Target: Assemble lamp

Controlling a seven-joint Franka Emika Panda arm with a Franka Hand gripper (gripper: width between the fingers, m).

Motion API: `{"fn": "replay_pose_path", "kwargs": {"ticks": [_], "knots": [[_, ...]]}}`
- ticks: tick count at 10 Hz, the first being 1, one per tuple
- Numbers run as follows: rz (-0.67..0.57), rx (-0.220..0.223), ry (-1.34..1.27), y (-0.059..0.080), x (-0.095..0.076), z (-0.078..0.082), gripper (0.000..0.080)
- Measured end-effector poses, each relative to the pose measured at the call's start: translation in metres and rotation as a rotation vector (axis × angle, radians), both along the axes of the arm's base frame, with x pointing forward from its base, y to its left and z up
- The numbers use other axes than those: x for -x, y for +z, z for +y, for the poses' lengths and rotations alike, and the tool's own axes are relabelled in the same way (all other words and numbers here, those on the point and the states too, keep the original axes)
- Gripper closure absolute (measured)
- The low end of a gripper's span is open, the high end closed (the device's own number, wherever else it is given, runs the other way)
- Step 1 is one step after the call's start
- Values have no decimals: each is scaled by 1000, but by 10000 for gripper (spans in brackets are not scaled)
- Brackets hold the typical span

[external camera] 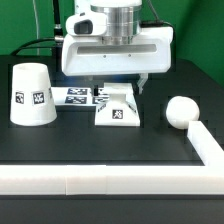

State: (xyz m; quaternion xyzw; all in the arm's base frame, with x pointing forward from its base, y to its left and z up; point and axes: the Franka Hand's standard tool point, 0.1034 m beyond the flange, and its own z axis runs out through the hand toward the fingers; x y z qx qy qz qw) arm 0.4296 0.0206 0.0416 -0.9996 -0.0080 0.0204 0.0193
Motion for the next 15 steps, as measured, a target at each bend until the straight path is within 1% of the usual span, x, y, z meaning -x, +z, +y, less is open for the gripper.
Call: {"fn": "replay_pose_path", "kwargs": {"ticks": [1,2,7,8,10,11,12,14,15], "knots": [[0,0,0,0,0,0,248],[0,0,0,0,0,0,265],[0,0,0,0,0,0,265],[0,-1,3,0,-3,1,265],[-27,-6,17,1,-31,10,265],[-40,-8,22,1,-46,18,265],[-60,-11,38,1,-64,31,265],[-89,-18,51,1,-93,45,265],[-108,-23,56,2,-111,53,264]]}}
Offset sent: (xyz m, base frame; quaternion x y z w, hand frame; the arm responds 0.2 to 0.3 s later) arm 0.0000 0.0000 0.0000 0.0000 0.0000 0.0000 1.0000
